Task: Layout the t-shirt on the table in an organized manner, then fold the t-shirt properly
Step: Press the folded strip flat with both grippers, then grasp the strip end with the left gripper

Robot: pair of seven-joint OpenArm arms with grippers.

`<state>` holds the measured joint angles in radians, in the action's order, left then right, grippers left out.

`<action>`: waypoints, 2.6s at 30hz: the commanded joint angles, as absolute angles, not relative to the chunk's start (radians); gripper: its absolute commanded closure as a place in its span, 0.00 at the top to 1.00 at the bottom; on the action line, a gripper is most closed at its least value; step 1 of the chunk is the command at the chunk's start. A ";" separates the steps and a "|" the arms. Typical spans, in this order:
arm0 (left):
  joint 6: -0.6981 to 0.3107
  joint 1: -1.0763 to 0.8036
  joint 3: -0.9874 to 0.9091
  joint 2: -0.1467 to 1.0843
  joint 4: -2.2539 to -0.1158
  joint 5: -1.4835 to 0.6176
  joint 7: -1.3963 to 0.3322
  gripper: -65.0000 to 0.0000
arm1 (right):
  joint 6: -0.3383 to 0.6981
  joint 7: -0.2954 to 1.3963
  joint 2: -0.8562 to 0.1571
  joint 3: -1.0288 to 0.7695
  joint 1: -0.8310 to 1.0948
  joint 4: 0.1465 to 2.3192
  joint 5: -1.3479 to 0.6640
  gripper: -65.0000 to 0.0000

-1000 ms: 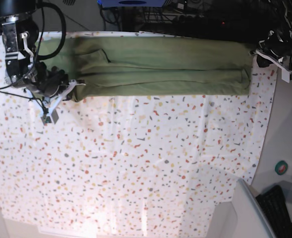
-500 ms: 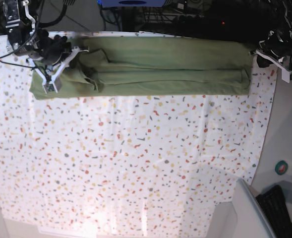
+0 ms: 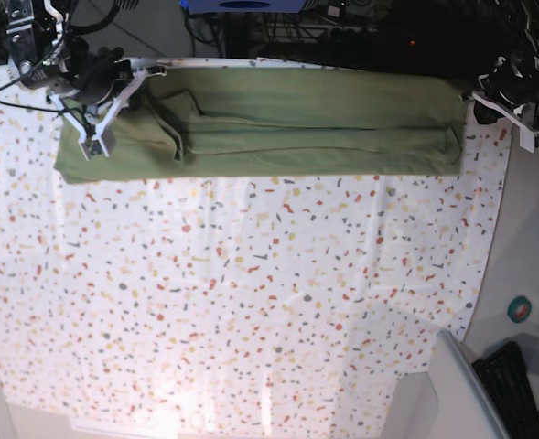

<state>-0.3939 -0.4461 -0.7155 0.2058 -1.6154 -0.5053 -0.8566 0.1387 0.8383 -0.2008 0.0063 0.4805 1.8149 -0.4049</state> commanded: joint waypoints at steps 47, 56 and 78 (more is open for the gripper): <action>-0.392 -0.025 -0.323 0.047 -1.236 -0.097 -0.835 0.00 | 0.139 0.624 -0.302 -0.153 0.171 1.219 -0.406 0.00; -0.392 -0.065 -0.335 0.030 -1.376 -0.077 -0.843 0.00 | 0.139 0.627 -0.318 -0.153 0.173 1.248 -0.406 0.00; -0.392 -0.249 -0.507 0.077 -1.540 -0.084 -0.842 0.00 | 0.139 0.628 -0.314 -0.151 0.231 1.412 -0.406 0.00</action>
